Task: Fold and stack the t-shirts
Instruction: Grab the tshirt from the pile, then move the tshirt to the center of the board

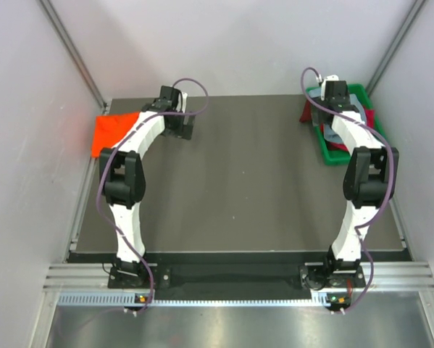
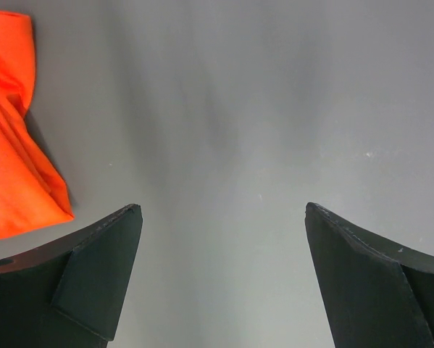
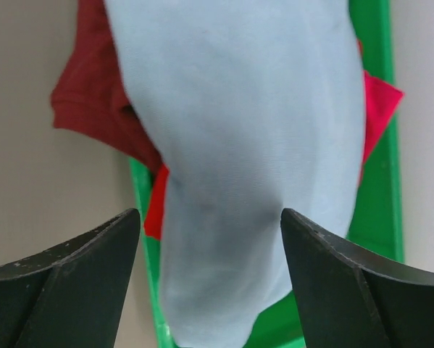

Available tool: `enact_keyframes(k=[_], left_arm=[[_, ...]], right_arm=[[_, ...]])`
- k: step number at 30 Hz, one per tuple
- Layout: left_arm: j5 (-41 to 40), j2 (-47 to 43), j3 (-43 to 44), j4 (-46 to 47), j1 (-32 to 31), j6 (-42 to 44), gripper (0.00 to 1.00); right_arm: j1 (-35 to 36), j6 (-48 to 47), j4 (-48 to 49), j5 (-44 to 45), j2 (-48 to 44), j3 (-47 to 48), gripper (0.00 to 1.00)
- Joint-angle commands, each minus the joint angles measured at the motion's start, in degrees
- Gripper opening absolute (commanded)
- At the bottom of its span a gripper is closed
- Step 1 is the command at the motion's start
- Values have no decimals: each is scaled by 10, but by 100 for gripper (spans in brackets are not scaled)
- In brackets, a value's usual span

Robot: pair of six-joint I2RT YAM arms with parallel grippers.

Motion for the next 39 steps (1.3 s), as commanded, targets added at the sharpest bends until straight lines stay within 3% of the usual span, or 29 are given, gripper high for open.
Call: enact_keyframes(k=[1,4,5,11,17,24,34,39], left_arm=[[-33,2,31,6,-11,18,99],[-68,-7,37,13,-30,31,99],[-79,-11,36,18,-33,34,99],[-97,-1,42,9,-34,9,99],[-68,-6,41,-3,-37,1,99],[-142,-39,-17,7,-36,-6,99],[-136,-125,-56,20,-19,-11,99],[-120,-142,-41,12,13,-7,99]], right_arm=[[2,20,-1,-46,-11,2,78],[2,26,3,-45,-34,-11,60],[2,28,6,-46,-42,-14,46],[2,10,25,-25,-91,-26,0],[2,-4,9,-48,-156,-21,0],[29,13,-34,-184,-235,14,0],[190,6,-74,-346,-308,25,0],[168,42,-66,-315,-320,-43,0]])
